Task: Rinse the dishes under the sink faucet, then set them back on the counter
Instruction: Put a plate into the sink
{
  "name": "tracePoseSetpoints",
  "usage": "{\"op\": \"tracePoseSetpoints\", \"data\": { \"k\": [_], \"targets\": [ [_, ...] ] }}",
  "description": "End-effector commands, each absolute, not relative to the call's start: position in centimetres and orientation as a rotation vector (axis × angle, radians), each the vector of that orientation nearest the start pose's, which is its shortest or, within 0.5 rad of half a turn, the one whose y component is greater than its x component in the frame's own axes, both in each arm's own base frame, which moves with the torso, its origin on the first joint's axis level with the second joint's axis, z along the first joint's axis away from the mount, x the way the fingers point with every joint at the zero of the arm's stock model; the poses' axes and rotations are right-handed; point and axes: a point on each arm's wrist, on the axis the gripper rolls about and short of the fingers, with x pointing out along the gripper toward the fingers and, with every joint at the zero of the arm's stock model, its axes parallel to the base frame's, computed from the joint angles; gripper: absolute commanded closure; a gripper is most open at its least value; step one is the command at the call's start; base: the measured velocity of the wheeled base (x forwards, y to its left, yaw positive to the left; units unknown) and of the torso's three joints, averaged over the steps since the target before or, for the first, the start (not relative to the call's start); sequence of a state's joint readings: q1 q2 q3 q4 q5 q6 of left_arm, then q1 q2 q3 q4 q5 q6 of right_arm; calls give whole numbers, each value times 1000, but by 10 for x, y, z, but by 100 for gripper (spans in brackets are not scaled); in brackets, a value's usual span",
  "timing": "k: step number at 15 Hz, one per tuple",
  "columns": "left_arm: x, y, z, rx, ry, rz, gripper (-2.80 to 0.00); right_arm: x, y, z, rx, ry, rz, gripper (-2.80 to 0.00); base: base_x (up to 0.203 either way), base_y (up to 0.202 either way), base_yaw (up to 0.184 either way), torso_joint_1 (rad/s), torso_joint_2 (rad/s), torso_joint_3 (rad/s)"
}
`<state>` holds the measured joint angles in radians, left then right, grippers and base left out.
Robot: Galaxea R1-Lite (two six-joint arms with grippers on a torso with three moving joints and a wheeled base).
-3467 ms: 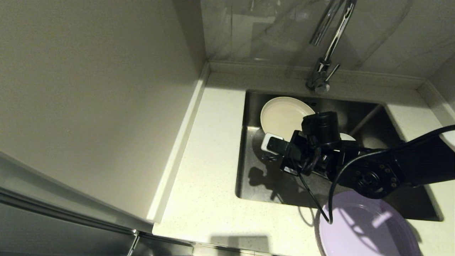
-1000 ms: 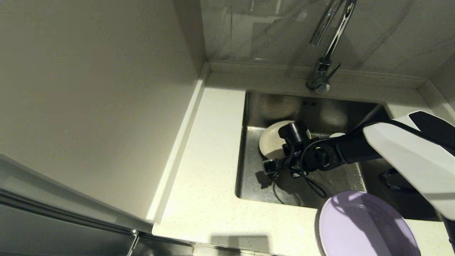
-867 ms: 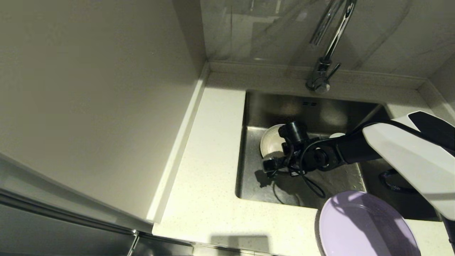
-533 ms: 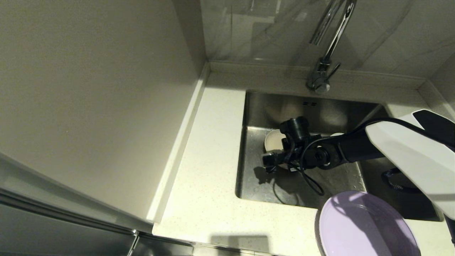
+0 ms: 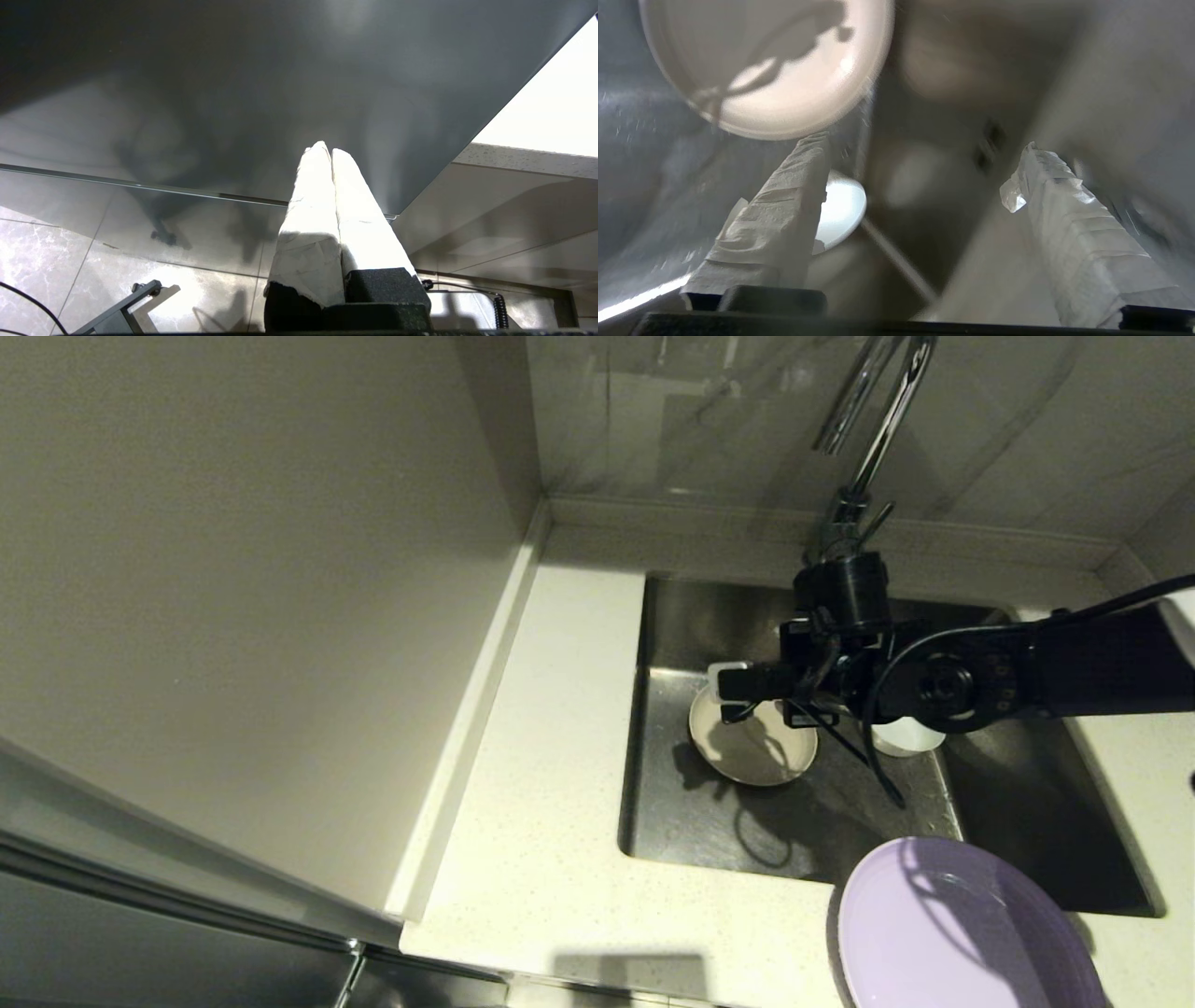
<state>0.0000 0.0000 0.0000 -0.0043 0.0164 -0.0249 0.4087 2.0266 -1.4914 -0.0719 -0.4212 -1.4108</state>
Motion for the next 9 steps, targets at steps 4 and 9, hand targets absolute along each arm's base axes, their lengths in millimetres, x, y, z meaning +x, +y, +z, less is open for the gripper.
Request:
{"op": "tracePoseSetpoints", "data": {
  "k": [4,9],
  "targets": [
    [-23,0,76,-26,-8,17,0,304,107,262,-1377,373,200,0,0,0,0,0,0,0],
    [-23,0,76,-26,-8,17,0,256,58,280,-1204,421,75,0,0,0,0,0,0,0]
  ]
}}
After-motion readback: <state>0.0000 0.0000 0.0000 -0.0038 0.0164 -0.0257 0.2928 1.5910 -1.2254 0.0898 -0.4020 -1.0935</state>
